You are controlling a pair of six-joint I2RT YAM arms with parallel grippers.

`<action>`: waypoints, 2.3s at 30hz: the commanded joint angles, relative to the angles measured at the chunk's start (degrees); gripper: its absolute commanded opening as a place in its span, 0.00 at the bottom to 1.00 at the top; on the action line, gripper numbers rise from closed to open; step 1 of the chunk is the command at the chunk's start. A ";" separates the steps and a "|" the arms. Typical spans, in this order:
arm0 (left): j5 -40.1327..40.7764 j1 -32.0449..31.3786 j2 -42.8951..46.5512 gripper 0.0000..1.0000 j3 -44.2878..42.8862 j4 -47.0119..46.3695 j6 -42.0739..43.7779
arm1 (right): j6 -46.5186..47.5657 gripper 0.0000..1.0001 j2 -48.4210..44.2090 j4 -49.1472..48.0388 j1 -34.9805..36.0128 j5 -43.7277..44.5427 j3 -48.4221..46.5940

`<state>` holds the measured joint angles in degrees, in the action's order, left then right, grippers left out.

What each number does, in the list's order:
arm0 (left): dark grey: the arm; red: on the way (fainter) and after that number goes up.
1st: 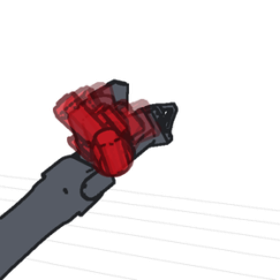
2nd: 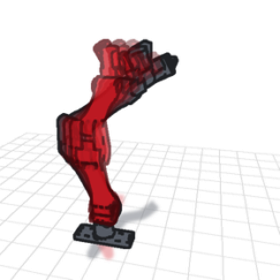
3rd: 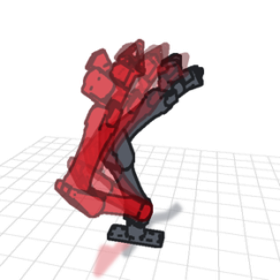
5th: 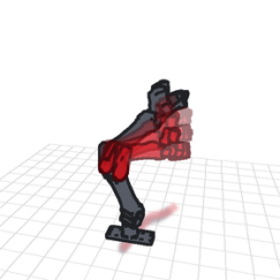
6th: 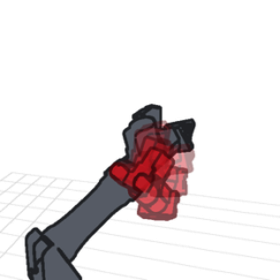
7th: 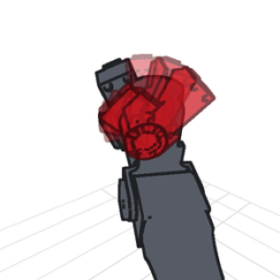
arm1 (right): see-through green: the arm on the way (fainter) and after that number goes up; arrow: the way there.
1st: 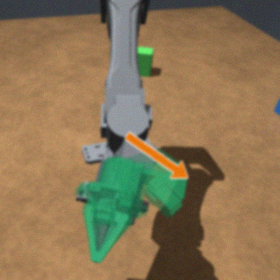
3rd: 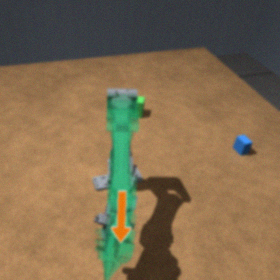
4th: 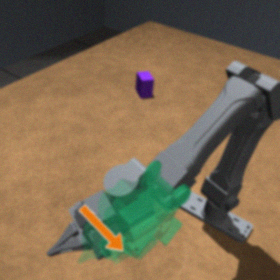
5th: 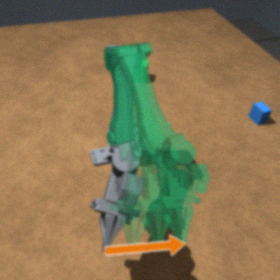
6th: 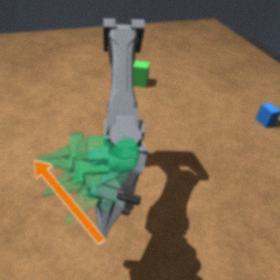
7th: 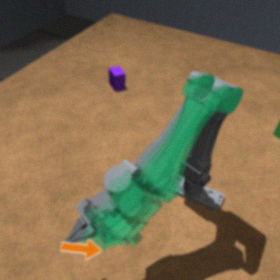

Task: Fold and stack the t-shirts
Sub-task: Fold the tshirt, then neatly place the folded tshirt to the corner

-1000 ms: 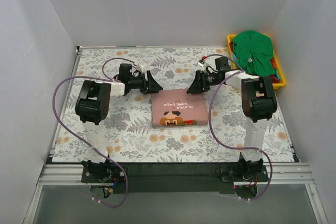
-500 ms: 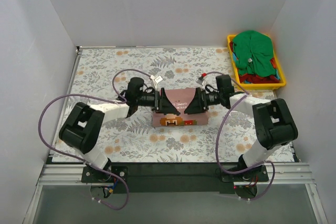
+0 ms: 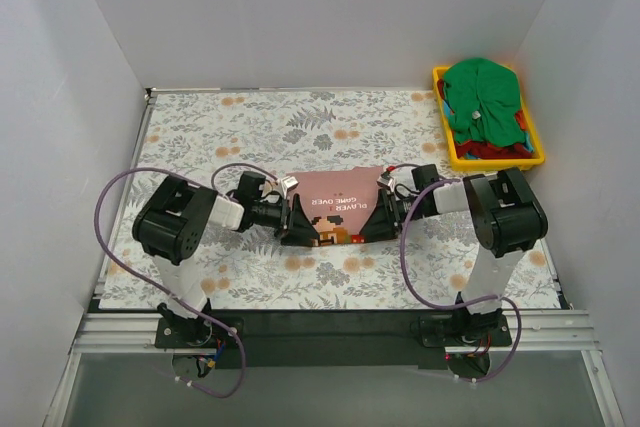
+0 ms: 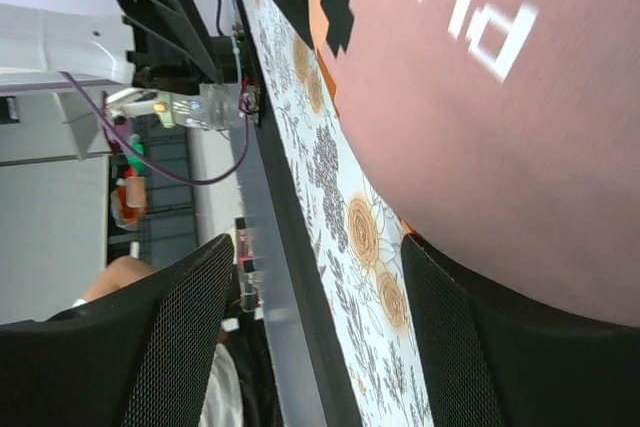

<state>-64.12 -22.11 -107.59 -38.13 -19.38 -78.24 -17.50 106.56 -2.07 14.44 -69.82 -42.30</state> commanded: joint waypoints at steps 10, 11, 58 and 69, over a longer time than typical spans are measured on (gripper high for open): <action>0.65 2.33 22.70 0.59 -3.69 -0.10 -0.05 | 11.97 0.73 -11.93 11.06 -1.60 2.93 -17.36; 1.79 2.33 20.77 0.59 -4.75 -4.49 -1.90 | 9.96 0.72 -10.25 9.46 -1.78 3.29 -18.42; 88.19 -26.76 -7.18 0.79 -38.69 40.99 14.07 | 16.78 0.98 -29.39 22.10 -23.05 20.78 -18.25; 83.55 -2.78 -3.16 0.78 -21.74 36.45 28.97 | 22.07 0.98 -27.55 27.38 -24.63 20.60 -20.45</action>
<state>18.52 -33.89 -110.28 -67.37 11.25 -58.08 2.00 79.22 24.03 -9.98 -48.53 -60.58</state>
